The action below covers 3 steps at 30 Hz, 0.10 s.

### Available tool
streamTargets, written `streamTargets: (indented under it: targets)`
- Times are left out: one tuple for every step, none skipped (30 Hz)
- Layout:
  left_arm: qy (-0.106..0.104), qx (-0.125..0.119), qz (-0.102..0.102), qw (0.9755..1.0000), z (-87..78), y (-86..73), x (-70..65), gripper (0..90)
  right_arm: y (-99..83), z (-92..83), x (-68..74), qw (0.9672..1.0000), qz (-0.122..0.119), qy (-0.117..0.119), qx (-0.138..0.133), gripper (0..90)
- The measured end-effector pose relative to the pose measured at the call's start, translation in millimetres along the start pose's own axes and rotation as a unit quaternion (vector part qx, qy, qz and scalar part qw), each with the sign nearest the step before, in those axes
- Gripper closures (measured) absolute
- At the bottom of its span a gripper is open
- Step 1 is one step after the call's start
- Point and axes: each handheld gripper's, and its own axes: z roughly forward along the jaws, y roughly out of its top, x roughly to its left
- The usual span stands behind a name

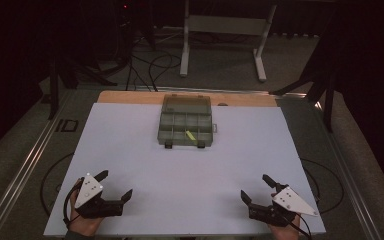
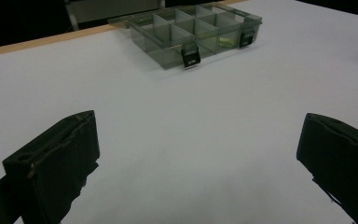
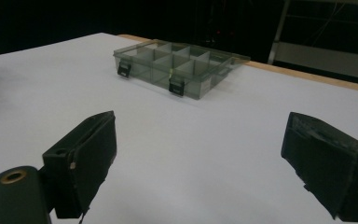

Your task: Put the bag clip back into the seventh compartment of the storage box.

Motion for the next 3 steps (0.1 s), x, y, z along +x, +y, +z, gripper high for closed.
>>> streamTargets:
  targets:
    - [0.000, 0.001, -0.001, 1.0000, 0.4, -0.1, -0.3, 0.0, -0.1, -1.1, -0.5, 1.0000, -0.002, -0.001, -0.004, 9.7]
    - [0.002, 0.002, -0.001, 1.0000, 0.9, -0.1, -0.7, 0.0, -0.3, -2.0, -0.7, 1.0000, -0.002, -0.001, -0.006, 9.7]
    - [0.002, 0.004, 0.000, 1.0000, 1.2, -0.1, -0.7, 0.0, -0.7, -2.6, -0.9, 1.0000, -0.004, -0.001, -0.009, 9.5]
